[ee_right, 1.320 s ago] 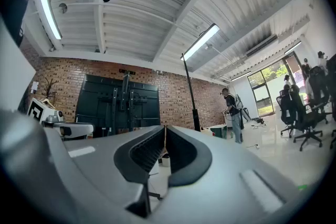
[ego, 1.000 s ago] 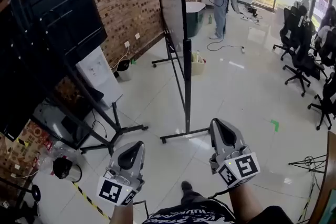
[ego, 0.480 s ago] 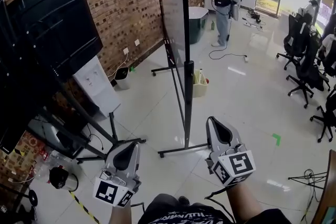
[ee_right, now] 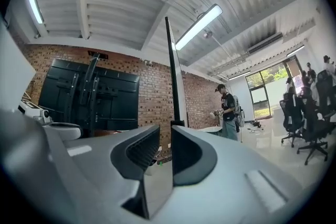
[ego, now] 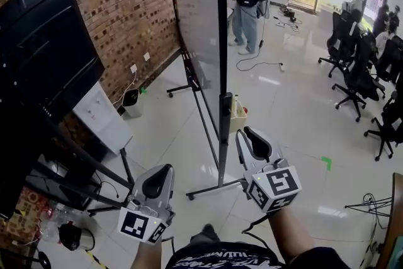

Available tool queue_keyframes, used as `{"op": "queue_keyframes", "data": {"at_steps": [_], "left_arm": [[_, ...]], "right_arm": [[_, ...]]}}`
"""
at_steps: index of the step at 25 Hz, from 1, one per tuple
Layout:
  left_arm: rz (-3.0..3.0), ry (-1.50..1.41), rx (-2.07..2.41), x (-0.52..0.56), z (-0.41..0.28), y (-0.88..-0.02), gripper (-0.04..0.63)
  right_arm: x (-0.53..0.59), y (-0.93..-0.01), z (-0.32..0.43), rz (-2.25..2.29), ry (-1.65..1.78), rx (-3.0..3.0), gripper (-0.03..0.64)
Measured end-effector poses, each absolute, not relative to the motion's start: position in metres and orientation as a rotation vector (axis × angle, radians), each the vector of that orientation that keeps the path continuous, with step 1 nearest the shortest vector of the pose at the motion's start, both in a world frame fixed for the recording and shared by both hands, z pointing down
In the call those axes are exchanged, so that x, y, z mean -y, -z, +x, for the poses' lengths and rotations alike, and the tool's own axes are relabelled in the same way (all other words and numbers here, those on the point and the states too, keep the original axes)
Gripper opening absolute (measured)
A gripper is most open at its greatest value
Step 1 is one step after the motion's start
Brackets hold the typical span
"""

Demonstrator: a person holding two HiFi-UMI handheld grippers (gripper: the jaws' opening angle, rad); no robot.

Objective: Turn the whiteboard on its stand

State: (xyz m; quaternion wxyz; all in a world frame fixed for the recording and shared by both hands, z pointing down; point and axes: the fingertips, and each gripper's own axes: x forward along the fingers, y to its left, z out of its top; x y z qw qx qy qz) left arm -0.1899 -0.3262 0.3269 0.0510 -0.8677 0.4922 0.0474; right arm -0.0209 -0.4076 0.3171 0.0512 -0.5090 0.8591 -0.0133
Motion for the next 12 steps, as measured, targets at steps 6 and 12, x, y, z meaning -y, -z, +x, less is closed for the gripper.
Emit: {"op": "queue_keyframes", "data": {"at_steps": [6, 12], "left_arm": [[-2.699, -0.141, -1.395, 0.376, -0.186, -0.323, 0.005], [-2.696, -0.132, -1.413, 0.401, -0.171, -0.322, 0.005]], "right_arm": [[0.449, -0.294, -0.038, -1.577, -0.024, -2.629, 0.149], [0.489, -0.261, -0.042, -1.555, -0.036, -2.637, 0.183]]}}
